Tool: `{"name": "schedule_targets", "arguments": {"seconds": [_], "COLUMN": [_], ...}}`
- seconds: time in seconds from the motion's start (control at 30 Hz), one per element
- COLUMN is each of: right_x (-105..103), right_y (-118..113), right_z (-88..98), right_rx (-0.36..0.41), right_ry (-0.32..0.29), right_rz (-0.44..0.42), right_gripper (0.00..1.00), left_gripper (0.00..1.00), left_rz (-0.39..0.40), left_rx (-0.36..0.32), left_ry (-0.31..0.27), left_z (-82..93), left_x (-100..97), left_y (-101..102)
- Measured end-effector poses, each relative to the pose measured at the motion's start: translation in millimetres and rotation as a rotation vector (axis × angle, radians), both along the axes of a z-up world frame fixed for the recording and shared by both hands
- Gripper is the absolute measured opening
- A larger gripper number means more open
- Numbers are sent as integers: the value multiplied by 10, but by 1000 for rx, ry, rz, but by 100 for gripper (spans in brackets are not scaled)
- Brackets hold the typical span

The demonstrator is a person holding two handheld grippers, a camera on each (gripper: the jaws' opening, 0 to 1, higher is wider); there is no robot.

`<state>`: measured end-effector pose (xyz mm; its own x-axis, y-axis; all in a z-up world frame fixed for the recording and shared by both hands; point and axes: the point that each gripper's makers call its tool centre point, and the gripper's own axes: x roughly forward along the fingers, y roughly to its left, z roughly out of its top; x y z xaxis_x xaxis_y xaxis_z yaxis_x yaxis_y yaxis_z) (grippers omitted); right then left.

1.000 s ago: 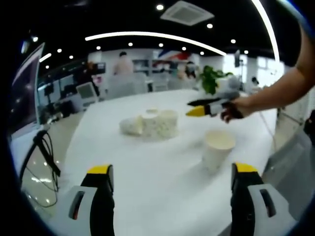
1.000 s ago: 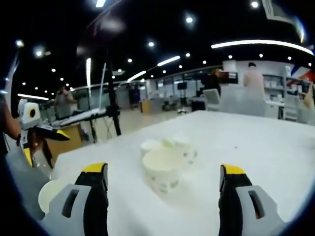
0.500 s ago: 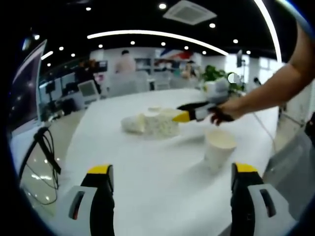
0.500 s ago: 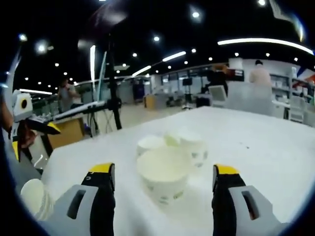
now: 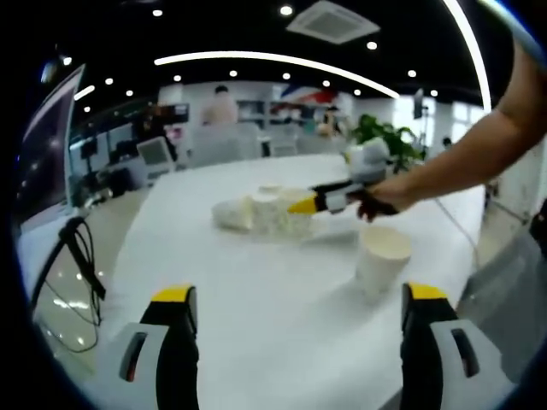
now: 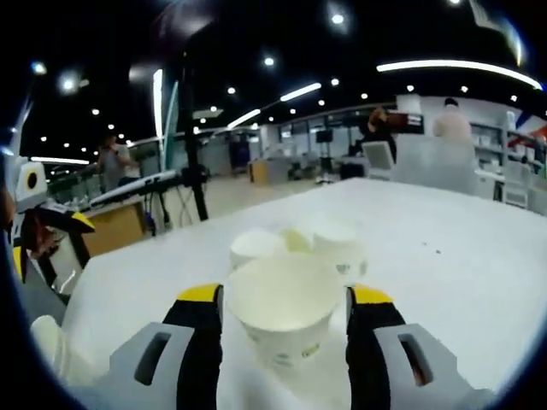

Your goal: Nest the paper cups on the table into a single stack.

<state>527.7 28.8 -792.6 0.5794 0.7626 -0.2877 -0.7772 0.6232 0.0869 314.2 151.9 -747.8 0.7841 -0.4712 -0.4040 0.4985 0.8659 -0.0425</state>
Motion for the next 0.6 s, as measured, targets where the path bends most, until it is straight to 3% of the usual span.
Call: {"name": "schedule_targets", "arguments": {"seconds": [0.6], "right_x": [19], "right_y": [-43], "right_z": [19], "right_rx": [11], "right_ry": [9], "right_rz": [-11], "right_gripper": [44], "left_gripper": [99], "left_rz": [-3], "left_rx": [-1], "left_ry": [1], "left_z": [2], "left_x": [-2], "left_y": [-7]}}
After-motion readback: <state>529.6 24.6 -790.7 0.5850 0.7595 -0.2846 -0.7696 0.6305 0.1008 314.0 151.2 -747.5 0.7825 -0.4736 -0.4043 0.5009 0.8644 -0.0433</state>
